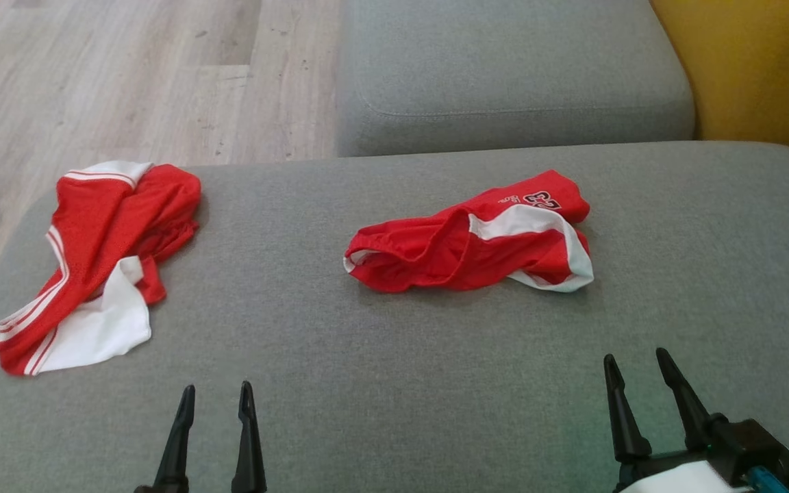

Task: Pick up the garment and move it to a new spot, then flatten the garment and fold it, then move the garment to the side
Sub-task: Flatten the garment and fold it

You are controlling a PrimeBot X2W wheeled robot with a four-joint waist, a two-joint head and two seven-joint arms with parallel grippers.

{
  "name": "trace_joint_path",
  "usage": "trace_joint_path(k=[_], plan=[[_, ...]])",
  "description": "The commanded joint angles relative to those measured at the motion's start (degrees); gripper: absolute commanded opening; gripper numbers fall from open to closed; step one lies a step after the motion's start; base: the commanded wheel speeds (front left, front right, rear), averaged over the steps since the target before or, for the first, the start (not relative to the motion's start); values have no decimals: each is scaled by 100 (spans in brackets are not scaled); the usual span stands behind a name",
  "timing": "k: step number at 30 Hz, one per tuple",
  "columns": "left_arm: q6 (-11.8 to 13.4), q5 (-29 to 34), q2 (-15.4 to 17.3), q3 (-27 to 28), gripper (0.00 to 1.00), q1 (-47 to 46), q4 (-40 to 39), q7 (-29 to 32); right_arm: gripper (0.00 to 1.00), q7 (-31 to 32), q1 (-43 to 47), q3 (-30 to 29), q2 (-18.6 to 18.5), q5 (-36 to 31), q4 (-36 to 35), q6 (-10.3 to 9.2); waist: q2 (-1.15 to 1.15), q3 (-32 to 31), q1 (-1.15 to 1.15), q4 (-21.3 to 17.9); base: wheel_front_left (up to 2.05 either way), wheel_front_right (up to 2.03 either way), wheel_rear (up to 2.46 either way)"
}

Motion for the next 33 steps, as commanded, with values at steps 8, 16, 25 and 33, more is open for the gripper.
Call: trace_joint_path(k=[8,16,25,33], plan=[[-93,-457,-45,-222,100,-915,575,-54,100,-22,-314,232,-35,-134,-226,42,0,348,0,-316,0,0,0],[-375,-1815,-45,-1278,100,-3111,1594,772,100,-22,-706,318,-35,-268,-384,42,0,1269,0,-752,0,0,0],[-425,-3316,-46,-2353,100,-4679,2121,2000,100,-22,-1036,374,-35,-269,-466,42,0,1868,0,-1195,0,0,0],[-122,-3608,-46,-2611,100,-5534,3160,1770,100,-22,-1143,366,-35,-176,-511,42,0,2125,0,-1568,0,0,0]])
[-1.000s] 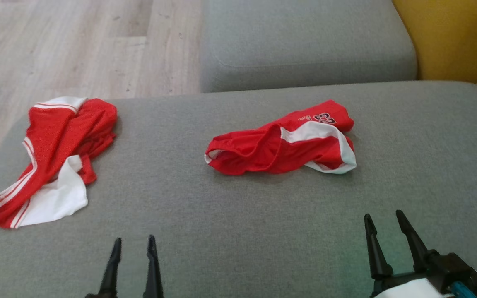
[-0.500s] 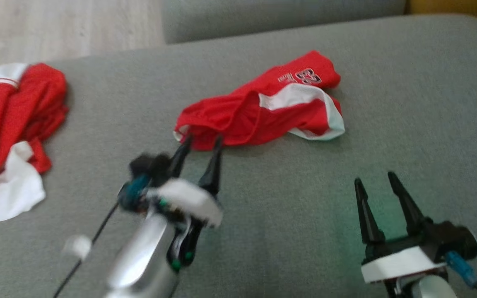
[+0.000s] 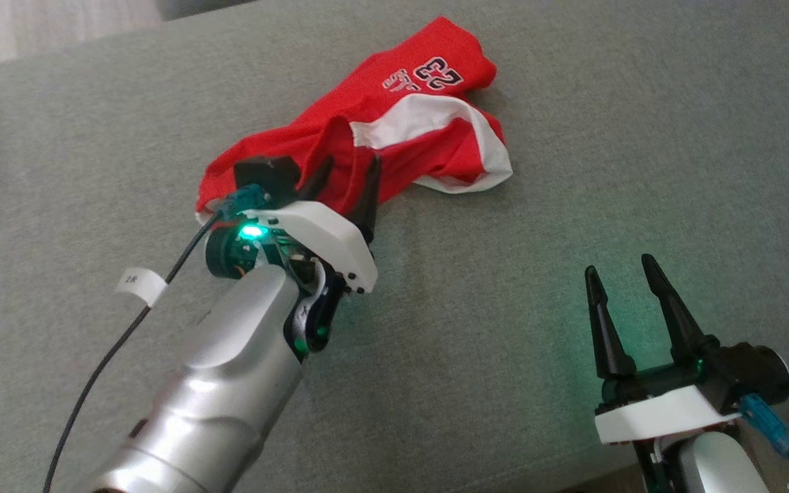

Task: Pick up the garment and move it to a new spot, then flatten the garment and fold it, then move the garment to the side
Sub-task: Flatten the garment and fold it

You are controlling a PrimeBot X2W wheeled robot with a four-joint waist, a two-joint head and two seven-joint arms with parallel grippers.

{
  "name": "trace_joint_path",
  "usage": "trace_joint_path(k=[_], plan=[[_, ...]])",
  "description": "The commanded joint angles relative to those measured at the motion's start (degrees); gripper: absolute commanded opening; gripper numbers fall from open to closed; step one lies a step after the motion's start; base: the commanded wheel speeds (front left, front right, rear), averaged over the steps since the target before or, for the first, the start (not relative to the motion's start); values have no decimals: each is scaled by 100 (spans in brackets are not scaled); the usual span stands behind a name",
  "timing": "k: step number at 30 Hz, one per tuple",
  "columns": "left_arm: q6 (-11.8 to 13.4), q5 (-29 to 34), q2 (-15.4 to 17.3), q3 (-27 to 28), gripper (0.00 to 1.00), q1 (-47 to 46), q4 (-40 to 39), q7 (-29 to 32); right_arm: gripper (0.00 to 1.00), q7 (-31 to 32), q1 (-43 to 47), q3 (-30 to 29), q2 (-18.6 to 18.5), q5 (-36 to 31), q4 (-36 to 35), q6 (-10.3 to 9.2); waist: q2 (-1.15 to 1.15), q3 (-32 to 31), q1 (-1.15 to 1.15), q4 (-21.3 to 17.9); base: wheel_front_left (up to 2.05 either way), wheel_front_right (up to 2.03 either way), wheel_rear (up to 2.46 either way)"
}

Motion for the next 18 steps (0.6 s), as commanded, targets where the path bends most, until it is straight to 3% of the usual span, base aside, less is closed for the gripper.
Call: trace_joint_path(k=[1,12,13,16,17,18], plan=[[21,-21,36,107,100,-254,-100,-86,100,-22,-156,115,-31,47,-192,42,0,92,-1,-93,0,0,0],[-217,-64,36,-202,100,-939,677,-570,100,-22,-232,126,-31,147,-171,42,0,267,-1,-213,0,0,0],[-234,-61,36,-219,94,-990,737,-614,100,-22,-237,128,-31,160,-165,42,0,258,-1,-222,0,0,0],[-285,-96,36,-251,27,-1117,880,-710,100,-22,-256,152,-31,189,-140,42,0,208,-1,-259,0,0,0],[-348,-109,36,-291,0,-1186,984,-732,100,-22,-266,172,-31,202,-119,42,0,164,-1,-287,0,0,0],[-399,-125,36,-324,0,-1207,1035,-704,100,-22,-267,175,-31,212,-110,42,0,137,-1,-303,0,0,0]])
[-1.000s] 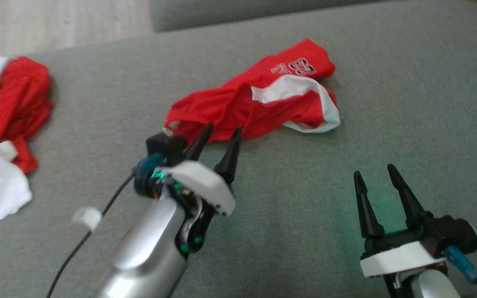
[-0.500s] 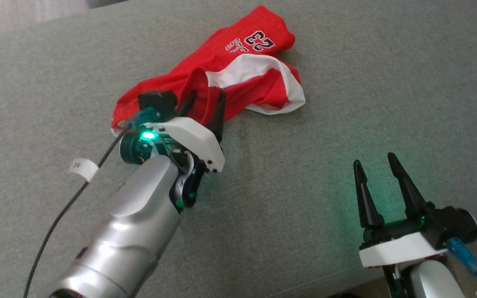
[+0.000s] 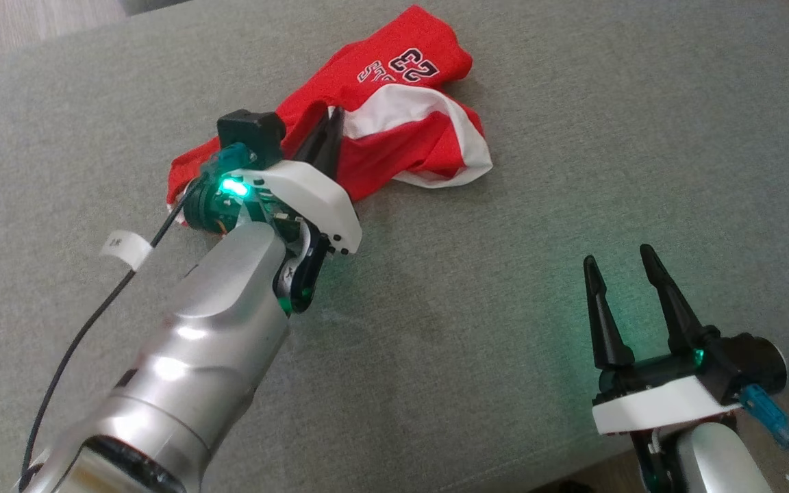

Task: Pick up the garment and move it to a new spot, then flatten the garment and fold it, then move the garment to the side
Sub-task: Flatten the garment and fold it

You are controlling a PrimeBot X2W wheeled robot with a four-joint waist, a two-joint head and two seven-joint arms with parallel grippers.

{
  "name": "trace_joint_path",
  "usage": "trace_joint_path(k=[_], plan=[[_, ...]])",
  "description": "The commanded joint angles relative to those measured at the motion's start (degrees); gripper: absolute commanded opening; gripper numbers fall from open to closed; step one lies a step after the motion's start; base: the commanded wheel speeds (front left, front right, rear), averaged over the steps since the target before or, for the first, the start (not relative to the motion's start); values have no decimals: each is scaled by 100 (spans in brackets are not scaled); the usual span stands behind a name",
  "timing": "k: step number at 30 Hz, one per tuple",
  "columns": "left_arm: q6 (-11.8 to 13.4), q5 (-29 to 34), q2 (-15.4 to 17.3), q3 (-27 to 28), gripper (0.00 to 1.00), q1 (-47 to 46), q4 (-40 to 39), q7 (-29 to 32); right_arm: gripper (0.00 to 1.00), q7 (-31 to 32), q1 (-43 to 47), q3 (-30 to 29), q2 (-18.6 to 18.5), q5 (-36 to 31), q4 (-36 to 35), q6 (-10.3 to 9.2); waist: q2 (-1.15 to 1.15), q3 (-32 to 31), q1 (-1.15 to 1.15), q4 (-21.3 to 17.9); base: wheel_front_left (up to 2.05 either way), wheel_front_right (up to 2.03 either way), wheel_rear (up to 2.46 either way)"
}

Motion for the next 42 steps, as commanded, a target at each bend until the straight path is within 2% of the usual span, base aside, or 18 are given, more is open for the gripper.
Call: trace_joint_path(k=[1,8,13,18,21,24,29,31,34,37,42], plan=[[-115,-63,43,38,0,-284,-55,-7,100,-22,-127,136,-31,54,-126,42,0,-73,0,-45,0,0,0],[-547,-423,43,-299,0,-530,-334,215,100,-22,-95,202,-31,138,-80,42,0,-400,0,-215,0,0,0],[-640,-683,43,-428,0,-1189,-831,481,100,-22,-28,309,-31,227,-45,42,0,-726,0,-356,0,0,0],[-689,-1135,43,-234,0,-1717,-1349,588,100,-22,86,314,-31,241,-30,42,0,-979,0,-289,0,0,0],[-671,-1256,92,-122,0,-1934,-1557,702,100,-22,139,281,-31,221,-62,42,0,-1094,0,-86,0,0,0],[-596,-1306,321,-57,0,-1809,-1667,775,100,-22,176,261,-31,196,-108,42,0,-1154,0,179,0,0,0],[-550,-1392,812,-189,0,-998,-1761,960,100,-22,221,235,-31,176,-130,42,0,-1074,0,620,0,0,0],[-588,-1474,1079,-279,0,-459,-1773,1013,100,-22,193,238,-31,157,-115,42,0,-957,0,822,0,0,0],[-639,-1510,1283,-321,0,-118,-1759,957,100,-22,146,160,-31,111,-81,42,0,-860,0,981,0,0,0],[-678,-1529,1366,-310,0,-5,-1736,854,100,-22,68,34,-31,67,89,42,0,-788,0,1096,0,0,0],[-738,-1514,1386,-356,0,-35,-1732,770,100,-22,-225,-58,-31,-45,770,42,0,-741,0,1217,0,0,0]])
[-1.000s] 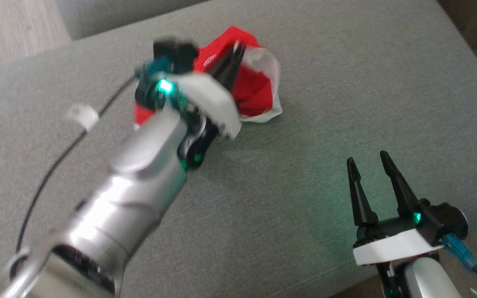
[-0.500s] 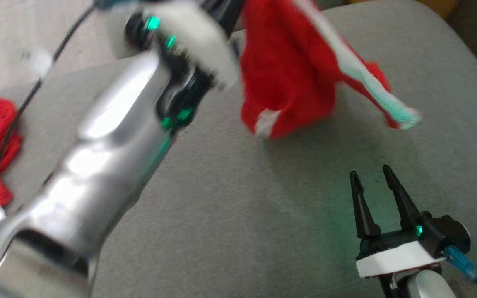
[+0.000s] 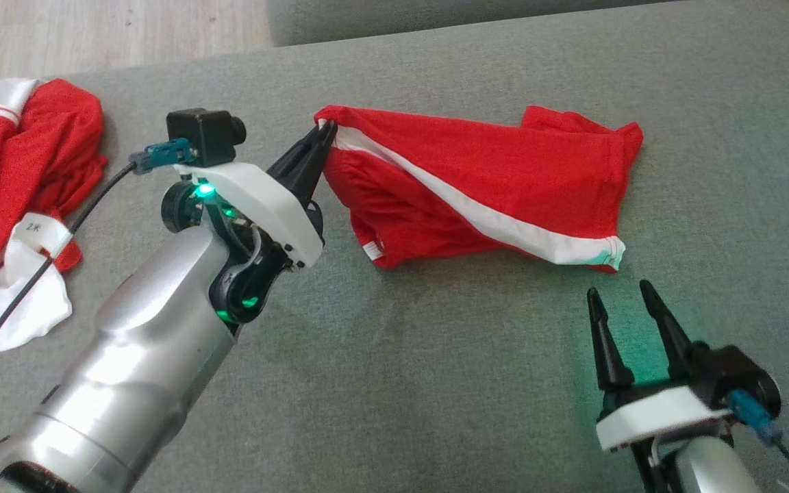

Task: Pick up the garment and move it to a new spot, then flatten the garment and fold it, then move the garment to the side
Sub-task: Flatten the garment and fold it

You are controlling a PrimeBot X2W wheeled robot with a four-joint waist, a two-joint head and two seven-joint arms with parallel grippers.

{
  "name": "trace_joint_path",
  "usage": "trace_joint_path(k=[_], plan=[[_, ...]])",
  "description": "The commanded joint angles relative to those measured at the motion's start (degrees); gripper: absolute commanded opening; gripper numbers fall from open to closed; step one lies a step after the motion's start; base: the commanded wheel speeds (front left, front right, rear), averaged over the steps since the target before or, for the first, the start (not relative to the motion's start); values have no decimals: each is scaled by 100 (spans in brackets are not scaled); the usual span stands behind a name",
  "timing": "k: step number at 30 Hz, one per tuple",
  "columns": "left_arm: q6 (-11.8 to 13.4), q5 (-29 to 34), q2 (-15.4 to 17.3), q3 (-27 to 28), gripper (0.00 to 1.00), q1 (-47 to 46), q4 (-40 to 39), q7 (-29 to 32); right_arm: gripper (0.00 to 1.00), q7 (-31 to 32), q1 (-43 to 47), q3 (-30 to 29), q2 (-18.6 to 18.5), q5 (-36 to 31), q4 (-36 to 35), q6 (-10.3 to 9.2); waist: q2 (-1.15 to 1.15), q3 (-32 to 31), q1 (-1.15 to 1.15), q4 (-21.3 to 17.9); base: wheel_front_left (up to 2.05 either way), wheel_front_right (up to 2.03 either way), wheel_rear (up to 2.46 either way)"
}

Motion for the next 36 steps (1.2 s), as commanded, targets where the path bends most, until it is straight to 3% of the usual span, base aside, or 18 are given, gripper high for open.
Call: trace_joint_path(k=[1,9,16,24,27,28,29,36], plan=[[-51,16,171,166,0,-330,-139,-63,100,-22,-271,88,-30,-34,-81,42,0,6,0,29,0,0,0],[-94,8,116,49,0,-369,-45,-106,100,-22,-848,-65,-30,145,895,42,0,-20,0,71,0,0,0],[-114,-3,50,-58,0,-460,-12,-133,100,-22,-1320,-200,-30,-131,1517,42,0,45,0,104,0,0,0],[-123,-43,8,-145,0,-539,41,-181,100,-22,-1627,27,-30,52,2038,42,0,123,0,171,0,0,0],[-125,-66,-9,-184,0,-565,67,-200,49,-22,-1697,75,-30,85,2117,42,0,154,0,198,0,0,0],[-126,-76,-13,-196,0,-574,76,-205,40,-22,-1713,95,-30,73,2115,42,0,163,0,205,0,0,0],[-126,-86,-13,-209,0,-584,82,-210,2,-22,-1722,107,-30,70,2105,42,0,171,0,210,0,0,0],[-127,-75,104,-265,0,-704,139,-383,0,-22,-1796,139,-30,42,1772,42,0,194,0,179,0,0,0]])
